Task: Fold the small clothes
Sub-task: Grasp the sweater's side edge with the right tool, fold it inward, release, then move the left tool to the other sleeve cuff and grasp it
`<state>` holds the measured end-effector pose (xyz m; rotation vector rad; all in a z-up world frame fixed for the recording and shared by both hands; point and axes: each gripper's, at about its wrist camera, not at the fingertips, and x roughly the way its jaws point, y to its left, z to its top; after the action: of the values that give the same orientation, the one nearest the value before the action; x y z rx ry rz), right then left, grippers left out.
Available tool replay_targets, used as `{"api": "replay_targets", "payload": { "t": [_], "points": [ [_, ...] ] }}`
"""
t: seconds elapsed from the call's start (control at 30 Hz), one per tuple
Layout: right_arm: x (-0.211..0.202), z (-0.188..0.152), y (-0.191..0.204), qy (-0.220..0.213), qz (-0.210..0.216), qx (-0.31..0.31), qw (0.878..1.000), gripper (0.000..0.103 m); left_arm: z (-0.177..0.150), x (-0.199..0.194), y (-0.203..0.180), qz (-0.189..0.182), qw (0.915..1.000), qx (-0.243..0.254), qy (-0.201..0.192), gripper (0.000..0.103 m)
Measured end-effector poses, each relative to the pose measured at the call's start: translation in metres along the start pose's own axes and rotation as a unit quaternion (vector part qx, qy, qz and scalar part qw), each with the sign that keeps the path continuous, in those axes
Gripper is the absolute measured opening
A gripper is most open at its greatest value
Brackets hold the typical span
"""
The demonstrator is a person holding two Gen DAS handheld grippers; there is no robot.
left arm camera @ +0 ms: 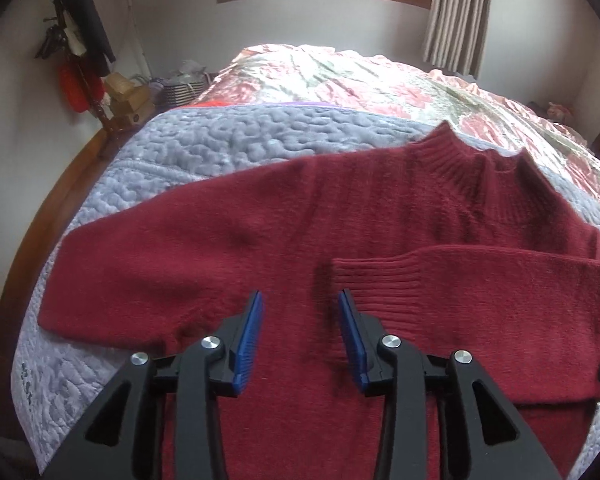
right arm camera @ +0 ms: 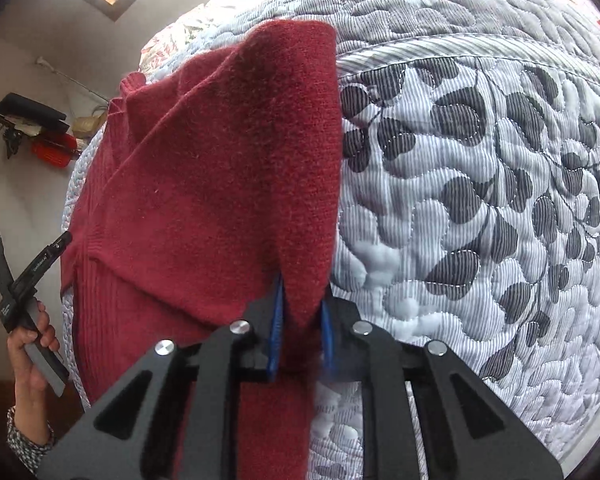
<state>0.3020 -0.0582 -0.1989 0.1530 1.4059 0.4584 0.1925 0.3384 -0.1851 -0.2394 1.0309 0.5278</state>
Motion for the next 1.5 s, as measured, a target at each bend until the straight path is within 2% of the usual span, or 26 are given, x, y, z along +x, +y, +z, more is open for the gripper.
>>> {"api": "replay_targets", "payload": {
  "t": [0.07, 0.13, 0.2, 0.33, 0.43, 0.57, 0.63, 0.7, 0.77, 0.83, 0.93, 1.0, 1.07, 1.17, 1.37, 1.5],
  "points": [
    [-0.004, 0.001, 0.005, -0.001, -0.016, -0.012, 1.0, 0.024, 0.0, 0.002, 0.016, 0.008, 0.9999, -0.013, 0.005, 0.039],
    [-0.016, 0.001, 0.018, -0.025, -0.061, -0.035, 0.997, 0.034, 0.001, -0.002, 0.023, 0.015, 0.9997, -0.021, 0.003, 0.039],
    [-0.03, 0.002, 0.03, -0.051, -0.082, -0.05, 0.994, 0.034, 0.002, -0.007, 0.02, 0.002, 0.9997, -0.023, 0.005, 0.04],
    [-0.046, 0.005, 0.053, -0.077, -0.066, -0.07, 0.992, 0.034, 0.003, -0.012, -0.01, -0.045, 0.9989, -0.004, 0.011, 0.042],
    [-0.034, 0.007, 0.062, -0.056, -0.037, -0.076, 0.995, 0.033, 0.001, -0.006, -0.034, -0.071, 0.9971, 0.012, 0.026, 0.045],
    [-0.003, 0.01, 0.052, -0.022, -0.051, -0.051, 0.997, 0.032, -0.006, 0.018, -0.051, -0.062, 0.9961, 0.035, 0.052, 0.045],
    [0.007, 0.007, 0.044, -0.023, -0.044, -0.037, 0.998, 0.032, -0.011, 0.033, -0.051, -0.051, 0.9953, 0.04, 0.072, 0.045],
    [0.013, 0.006, 0.041, -0.025, -0.039, -0.034, 0.998, 0.032, -0.015, 0.043, -0.049, -0.045, 0.9952, 0.04, 0.077, 0.055],
    [0.016, 0.005, 0.042, -0.026, -0.047, -0.042, 0.998, 0.033, -0.017, 0.049, -0.046, -0.048, 0.9953, 0.034, 0.077, 0.058],
    [0.019, 0.003, 0.051, -0.025, -0.051, -0.048, 0.997, 0.045, -0.016, 0.051, -0.044, -0.053, 0.9949, 0.031, 0.08, 0.059],
    [0.011, 0.002, 0.066, -0.028, -0.072, -0.052, 0.996, 0.049, -0.011, 0.042, -0.037, -0.063, 0.9939, 0.032, 0.085, 0.059],
    [0.001, -0.001, 0.077, -0.038, -0.061, -0.055, 0.996, 0.053, -0.006, 0.024, -0.022, -0.068, 0.9949, 0.027, 0.068, 0.059],
    [-0.007, -0.003, 0.095, -0.04, -0.047, -0.063, 0.996, 0.054, -0.003, 0.008, 0.002, -0.072, 0.9954, 0.018, 0.061, 0.067],
    [-0.011, -0.004, 0.13, -0.044, -0.04, -0.083, 0.995, 0.057, -0.005, -0.006, 0.056, -0.069, 0.9956, -0.017, 0.062, 0.069],
    [0.01, -0.011, 0.192, -0.031, -0.021, -0.1, 0.994, 0.06, -0.015, -0.01, 0.182, -0.018, 0.9926, -0.089, 0.081, 0.071],
    [0.03, -0.016, 0.231, -0.02, -0.023, -0.112, 0.993, 0.06, -0.022, 0.0, 0.26, 0.01, 0.9859, -0.135, 0.099, 0.073]
  ]
}}
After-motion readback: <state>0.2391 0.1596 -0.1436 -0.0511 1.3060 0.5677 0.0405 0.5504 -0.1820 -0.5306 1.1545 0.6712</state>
